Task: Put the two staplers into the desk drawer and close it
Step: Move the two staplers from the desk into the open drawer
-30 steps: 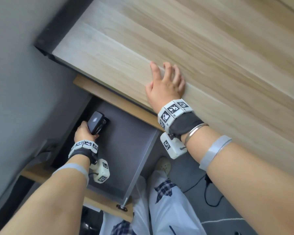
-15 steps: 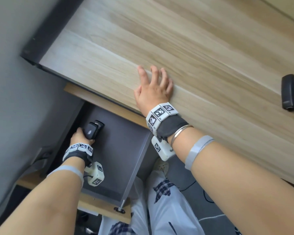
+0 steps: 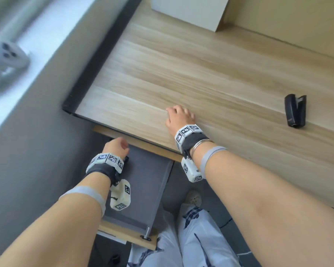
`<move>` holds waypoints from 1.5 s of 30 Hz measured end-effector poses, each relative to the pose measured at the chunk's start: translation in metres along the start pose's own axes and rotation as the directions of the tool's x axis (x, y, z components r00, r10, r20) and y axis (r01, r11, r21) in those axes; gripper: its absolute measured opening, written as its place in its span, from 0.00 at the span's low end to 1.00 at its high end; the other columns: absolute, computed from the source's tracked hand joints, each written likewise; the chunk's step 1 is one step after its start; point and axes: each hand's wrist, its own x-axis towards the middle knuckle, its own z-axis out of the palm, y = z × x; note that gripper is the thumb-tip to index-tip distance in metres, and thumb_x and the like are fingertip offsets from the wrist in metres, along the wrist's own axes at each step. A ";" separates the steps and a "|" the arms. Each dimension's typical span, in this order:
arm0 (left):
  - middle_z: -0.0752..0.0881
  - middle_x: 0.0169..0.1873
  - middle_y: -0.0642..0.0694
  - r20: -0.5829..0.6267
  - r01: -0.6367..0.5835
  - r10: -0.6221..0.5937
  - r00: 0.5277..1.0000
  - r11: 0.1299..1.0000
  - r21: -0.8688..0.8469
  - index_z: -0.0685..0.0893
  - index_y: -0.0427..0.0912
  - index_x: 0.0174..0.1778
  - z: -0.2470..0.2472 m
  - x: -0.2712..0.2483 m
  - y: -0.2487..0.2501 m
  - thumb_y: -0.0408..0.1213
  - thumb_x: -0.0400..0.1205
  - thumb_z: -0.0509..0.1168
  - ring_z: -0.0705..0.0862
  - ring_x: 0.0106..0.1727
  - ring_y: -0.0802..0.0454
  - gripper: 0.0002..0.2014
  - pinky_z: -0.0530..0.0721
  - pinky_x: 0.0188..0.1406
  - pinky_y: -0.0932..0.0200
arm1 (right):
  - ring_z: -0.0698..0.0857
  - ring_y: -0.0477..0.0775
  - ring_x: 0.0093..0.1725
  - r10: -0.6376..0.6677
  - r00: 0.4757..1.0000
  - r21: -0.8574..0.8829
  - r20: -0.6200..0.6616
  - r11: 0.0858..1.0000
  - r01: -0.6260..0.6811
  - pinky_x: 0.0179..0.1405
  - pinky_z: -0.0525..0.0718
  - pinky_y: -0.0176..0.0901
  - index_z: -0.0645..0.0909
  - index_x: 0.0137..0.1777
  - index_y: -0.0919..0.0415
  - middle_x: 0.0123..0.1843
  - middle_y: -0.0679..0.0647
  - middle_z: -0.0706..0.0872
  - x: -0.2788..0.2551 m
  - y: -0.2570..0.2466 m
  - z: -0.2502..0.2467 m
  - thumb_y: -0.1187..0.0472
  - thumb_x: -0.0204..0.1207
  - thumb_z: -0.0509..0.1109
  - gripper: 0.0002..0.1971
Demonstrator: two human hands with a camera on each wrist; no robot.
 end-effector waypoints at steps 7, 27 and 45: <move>0.90 0.52 0.39 0.092 -0.192 0.185 0.978 0.979 0.066 0.86 0.38 0.51 -0.028 -0.014 0.094 0.35 0.77 0.67 0.87 0.50 0.42 0.09 0.80 0.46 0.56 | 0.74 0.62 0.72 0.148 0.989 -0.046 -0.019 0.988 -0.149 0.69 0.70 0.53 0.75 0.72 0.53 0.72 0.56 0.76 -0.005 0.076 -0.058 0.61 0.80 0.59 0.20; 0.85 0.58 0.34 0.056 -0.297 0.291 0.955 0.935 0.192 0.83 0.36 0.57 0.047 0.035 0.261 0.33 0.80 0.63 0.83 0.58 0.37 0.12 0.80 0.56 0.50 | 0.76 0.66 0.67 0.686 0.727 0.148 -0.039 0.723 -0.674 0.62 0.77 0.53 0.61 0.78 0.58 0.73 0.65 0.68 0.006 0.321 -0.116 0.70 0.77 0.65 0.30; 0.82 0.60 0.33 0.042 -0.261 0.258 0.965 0.945 0.196 0.82 0.34 0.58 0.045 0.024 0.247 0.33 0.80 0.63 0.83 0.58 0.36 0.12 0.79 0.56 0.50 | 0.84 0.70 0.61 0.452 0.890 0.265 0.057 0.853 -0.450 0.55 0.82 0.52 0.57 0.80 0.48 0.69 0.63 0.71 0.010 0.247 -0.117 0.66 0.73 0.70 0.38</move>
